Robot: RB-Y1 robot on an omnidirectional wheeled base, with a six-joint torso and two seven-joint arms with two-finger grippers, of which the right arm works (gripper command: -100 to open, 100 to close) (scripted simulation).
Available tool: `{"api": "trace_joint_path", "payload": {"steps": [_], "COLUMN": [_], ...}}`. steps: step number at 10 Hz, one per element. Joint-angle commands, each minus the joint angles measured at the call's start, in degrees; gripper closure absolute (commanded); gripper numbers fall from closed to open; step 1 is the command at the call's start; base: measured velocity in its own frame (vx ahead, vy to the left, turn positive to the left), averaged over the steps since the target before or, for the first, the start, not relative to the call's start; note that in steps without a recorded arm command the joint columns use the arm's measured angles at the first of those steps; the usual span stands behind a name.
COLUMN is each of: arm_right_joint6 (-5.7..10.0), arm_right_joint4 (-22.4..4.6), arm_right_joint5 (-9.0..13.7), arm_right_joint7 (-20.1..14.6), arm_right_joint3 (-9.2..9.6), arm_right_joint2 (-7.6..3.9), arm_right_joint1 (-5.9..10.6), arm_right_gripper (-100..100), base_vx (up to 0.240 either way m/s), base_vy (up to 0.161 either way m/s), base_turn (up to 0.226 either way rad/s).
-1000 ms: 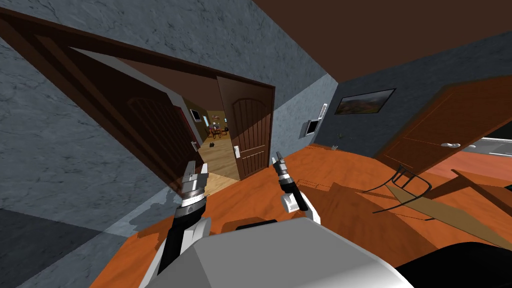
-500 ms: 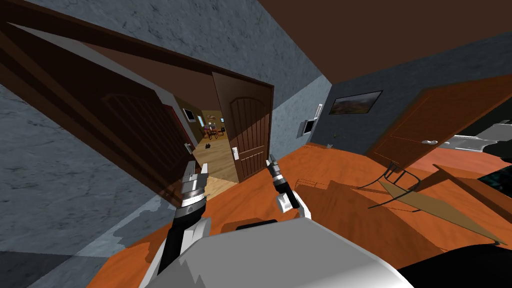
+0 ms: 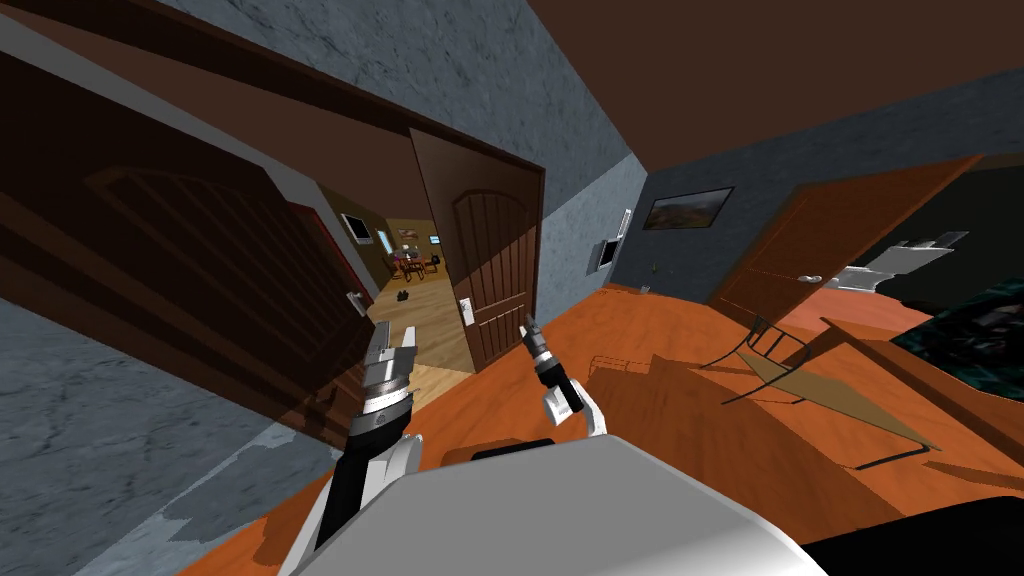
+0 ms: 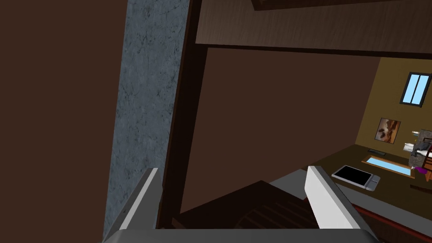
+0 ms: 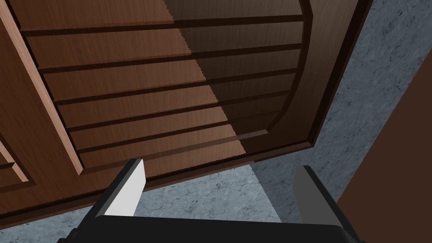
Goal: Push the door open
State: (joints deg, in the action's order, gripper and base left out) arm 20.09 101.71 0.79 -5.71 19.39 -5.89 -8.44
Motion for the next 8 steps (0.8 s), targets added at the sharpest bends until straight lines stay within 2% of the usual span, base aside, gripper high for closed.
{"api": "trace_joint_path", "payload": {"steps": [1, 8], "arm_right_joint6": [-0.16, -0.46], "arm_right_joint4": [-2.5, -10.3], "arm_right_joint5": [-0.2, -0.3], "arm_right_joint7": [-0.3, -1.8], "arm_right_joint3": [1.75, 6.98], "arm_right_joint2": [0.23, -0.06], "arm_right_joint1": [1.42, 6.03], "arm_right_gripper": [-100, -100], "base_vx": [0.113, 0.085], "base_vy": [0.115, 0.071], "base_turn": [-0.113, -0.089]}}
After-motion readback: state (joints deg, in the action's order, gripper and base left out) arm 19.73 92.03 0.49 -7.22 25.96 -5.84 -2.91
